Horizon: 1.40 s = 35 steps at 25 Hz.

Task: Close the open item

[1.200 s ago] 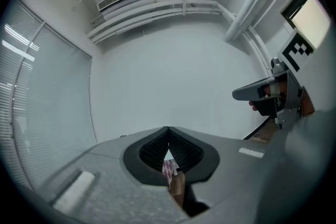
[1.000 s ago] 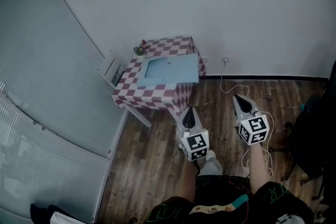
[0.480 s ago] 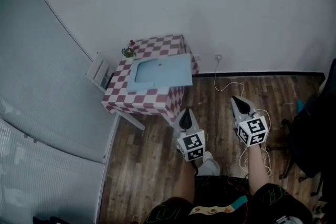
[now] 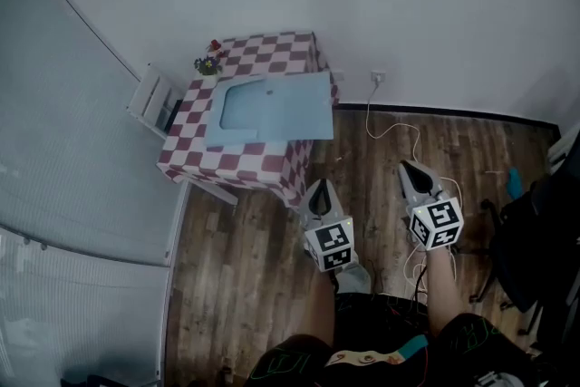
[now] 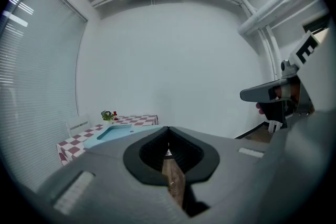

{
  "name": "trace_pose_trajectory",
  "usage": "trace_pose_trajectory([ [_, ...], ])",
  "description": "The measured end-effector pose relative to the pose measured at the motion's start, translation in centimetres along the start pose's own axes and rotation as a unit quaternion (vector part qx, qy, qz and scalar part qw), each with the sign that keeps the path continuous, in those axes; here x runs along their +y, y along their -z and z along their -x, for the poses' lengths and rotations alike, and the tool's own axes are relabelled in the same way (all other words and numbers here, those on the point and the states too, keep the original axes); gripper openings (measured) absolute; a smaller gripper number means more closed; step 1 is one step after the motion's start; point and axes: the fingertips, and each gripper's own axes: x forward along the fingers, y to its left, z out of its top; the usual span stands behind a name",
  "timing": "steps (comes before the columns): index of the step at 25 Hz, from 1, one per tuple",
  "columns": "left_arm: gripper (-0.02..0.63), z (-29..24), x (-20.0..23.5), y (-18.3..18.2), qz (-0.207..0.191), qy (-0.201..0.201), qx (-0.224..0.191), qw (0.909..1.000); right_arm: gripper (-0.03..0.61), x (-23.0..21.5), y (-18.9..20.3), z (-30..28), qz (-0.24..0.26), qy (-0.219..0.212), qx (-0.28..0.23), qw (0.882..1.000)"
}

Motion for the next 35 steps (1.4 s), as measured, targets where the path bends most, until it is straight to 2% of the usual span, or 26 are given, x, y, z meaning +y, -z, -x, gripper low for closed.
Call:
trace_pose_trajectory([
  [7, 0.009, -5.4, 1.4, 0.4, 0.022, 0.010, 0.009, 0.9997, 0.003, -1.6, -0.5, -5.0, 0.022, 0.006, 0.018, 1.000],
  [17, 0.009, -11.2, 4.5, 1.6, 0.075, 0.005, 0.024, 0.9969, 0.003, -1.0, -2.0, -12.1, 0.069, -0.022, 0.040, 0.997],
  [29, 0.009, -12.2, 8.5, 2.0, 0.077, -0.021, 0.022, 0.9965, 0.003, 1.0, -3.9, -15.3, 0.063, -0.048, 0.001, 0.997],
  [35, 0.009, -13.1, 7.1, 0.7, 0.070, -0.001, 0.007, 0.9975, 0.003, -0.2, -5.8, -15.4, 0.063, -0.036, -0.021, 0.997],
])
